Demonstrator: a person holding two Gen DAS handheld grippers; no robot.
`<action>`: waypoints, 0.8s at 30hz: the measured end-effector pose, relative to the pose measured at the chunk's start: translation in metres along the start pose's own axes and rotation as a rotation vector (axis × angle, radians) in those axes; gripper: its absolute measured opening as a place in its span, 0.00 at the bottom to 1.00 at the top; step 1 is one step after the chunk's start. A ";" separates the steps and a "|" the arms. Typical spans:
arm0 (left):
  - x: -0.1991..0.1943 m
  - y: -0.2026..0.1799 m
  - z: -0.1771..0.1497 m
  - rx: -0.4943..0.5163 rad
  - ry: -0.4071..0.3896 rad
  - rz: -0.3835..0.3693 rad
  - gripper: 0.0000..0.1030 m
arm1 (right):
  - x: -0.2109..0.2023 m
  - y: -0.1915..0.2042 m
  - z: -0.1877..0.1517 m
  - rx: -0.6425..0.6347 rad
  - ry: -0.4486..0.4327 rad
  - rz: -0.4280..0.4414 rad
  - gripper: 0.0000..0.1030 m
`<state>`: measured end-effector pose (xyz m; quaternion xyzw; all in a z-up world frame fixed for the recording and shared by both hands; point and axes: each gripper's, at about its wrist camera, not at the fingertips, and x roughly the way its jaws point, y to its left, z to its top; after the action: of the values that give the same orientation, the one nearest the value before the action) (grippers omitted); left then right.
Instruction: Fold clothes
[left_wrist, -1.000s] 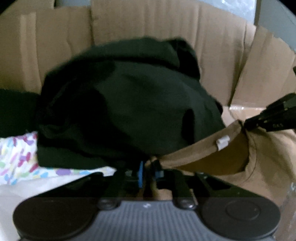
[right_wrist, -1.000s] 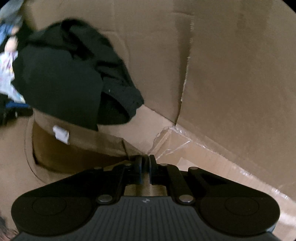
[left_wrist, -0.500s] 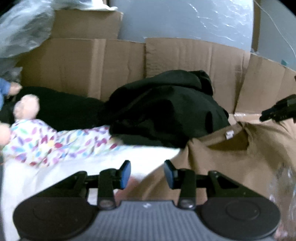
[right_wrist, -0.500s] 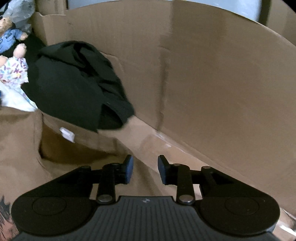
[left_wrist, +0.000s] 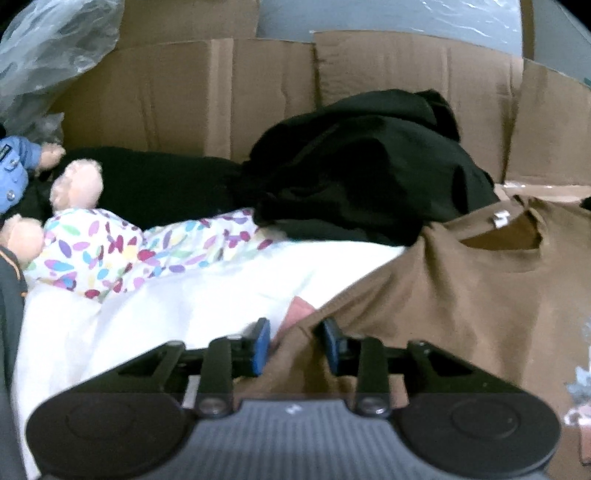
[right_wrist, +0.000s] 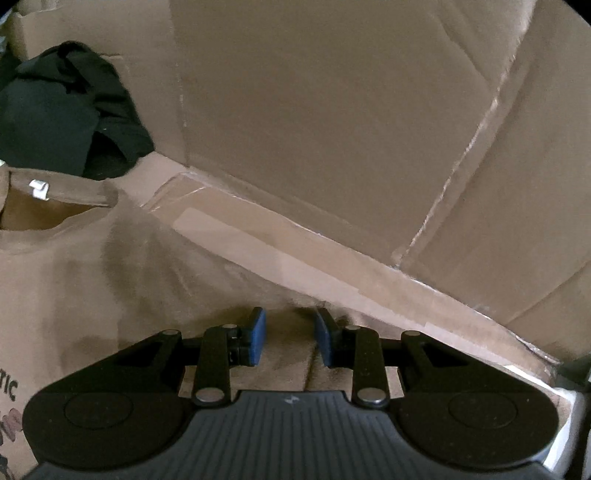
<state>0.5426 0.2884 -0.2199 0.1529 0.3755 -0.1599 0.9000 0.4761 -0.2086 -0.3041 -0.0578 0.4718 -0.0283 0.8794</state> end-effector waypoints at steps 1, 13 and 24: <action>0.001 0.005 -0.001 -0.024 -0.004 -0.003 0.31 | 0.003 -0.001 0.000 0.010 -0.001 -0.017 0.31; -0.023 0.007 0.000 -0.073 -0.033 0.029 0.38 | -0.008 -0.024 -0.002 0.110 -0.017 -0.050 0.32; -0.044 0.005 -0.012 -0.046 -0.048 0.022 0.38 | 0.001 -0.018 0.003 0.064 0.004 0.007 0.28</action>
<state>0.5082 0.3052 -0.1952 0.1323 0.3555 -0.1449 0.9138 0.4789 -0.2268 -0.3006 -0.0281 0.4724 -0.0404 0.8800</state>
